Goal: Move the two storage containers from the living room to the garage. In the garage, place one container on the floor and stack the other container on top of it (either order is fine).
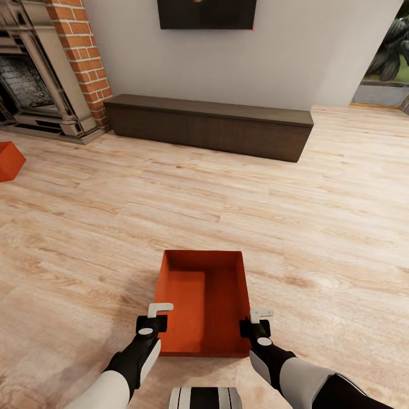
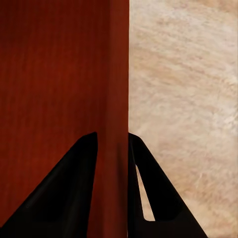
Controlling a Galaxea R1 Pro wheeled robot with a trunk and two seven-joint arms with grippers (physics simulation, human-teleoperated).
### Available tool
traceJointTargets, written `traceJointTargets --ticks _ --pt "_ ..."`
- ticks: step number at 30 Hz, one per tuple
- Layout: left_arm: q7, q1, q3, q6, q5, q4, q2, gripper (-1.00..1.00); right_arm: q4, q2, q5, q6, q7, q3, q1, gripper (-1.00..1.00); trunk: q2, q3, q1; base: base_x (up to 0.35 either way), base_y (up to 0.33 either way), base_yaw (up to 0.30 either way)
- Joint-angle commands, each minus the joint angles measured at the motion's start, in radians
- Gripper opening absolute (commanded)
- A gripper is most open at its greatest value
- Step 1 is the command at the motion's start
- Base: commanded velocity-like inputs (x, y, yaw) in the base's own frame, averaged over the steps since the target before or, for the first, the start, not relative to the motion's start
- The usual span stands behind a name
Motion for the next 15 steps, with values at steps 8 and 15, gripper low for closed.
traceJointTargets --ticks 8,15 --pt "0.003 0.0 0.003 0.009 -0.015 -0.002 -0.002 -1.0 0.001 0.0 -0.014 -0.005 -0.002 0.005 0.0 -1.0 0.014 0.006 -0.008 0.0 0.0 0.0" --pt "0.003 0.0 0.008 0.009 -0.014 -0.002 -0.001 -1.0 0.001 0.0 -0.014 -0.006 -0.002 0.005 0.0 -1.0 0.063 0.028 -0.035 0.0 0.0 0.0"
